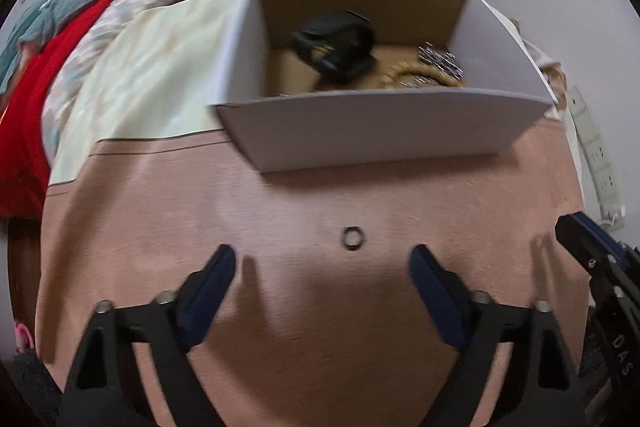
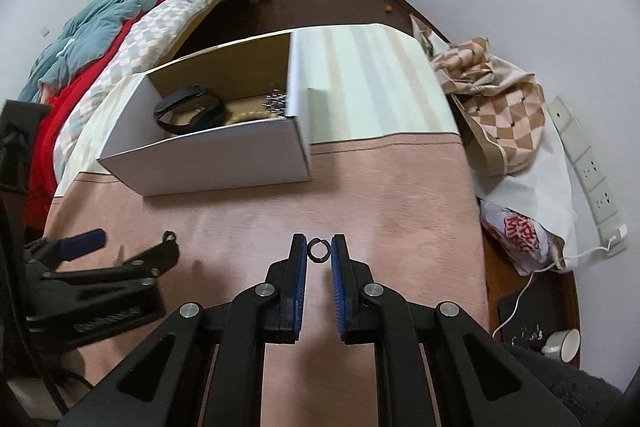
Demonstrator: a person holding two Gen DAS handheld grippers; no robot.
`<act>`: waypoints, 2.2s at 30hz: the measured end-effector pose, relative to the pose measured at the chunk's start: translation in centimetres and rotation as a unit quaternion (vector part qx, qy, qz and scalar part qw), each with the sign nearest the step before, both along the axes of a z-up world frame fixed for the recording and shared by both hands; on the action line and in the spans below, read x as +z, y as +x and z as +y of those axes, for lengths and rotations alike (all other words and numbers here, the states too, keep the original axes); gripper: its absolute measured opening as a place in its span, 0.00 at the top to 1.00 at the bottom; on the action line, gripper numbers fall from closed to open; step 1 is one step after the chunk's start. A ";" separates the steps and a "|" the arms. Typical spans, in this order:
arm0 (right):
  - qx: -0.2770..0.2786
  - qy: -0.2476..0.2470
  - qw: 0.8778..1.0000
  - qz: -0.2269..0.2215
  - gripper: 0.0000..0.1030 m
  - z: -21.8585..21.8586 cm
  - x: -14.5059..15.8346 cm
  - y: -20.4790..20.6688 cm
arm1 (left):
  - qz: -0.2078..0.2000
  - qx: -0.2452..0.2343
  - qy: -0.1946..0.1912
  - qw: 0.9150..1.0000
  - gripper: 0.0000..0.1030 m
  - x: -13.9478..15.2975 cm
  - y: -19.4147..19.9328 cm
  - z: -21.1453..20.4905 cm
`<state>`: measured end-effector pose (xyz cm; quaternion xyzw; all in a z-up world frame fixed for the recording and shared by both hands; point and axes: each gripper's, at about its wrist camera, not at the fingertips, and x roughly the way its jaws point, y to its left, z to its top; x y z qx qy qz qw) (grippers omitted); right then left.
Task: Organize jewelry
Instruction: 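Grasp one black ring with the left gripper while the right gripper grasps the other black ring, then carry both black rings over the box with both grippers, then open both grippers inside the box to drop the rings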
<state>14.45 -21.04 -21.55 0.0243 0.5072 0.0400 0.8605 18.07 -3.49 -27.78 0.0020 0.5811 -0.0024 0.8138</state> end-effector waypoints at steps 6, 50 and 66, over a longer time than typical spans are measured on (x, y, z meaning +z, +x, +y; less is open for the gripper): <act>-0.009 0.001 1.000 -0.002 0.88 -0.8 0.0 0.0 | -0.009 -0.014 0.000 1.000 0.63 -0.2 0.0 -1.0; 0.094 0.079 0.992 0.038 0.87 6.4 2.9 16.8 | -0.022 0.013 -0.078 0.997 0.88 7.7 13.6 6.0; 0.048 0.095 0.994 0.024 0.60 2.4 5.6 14.8 | -0.074 0.051 -0.033 0.995 0.24 11.4 11.3 7.8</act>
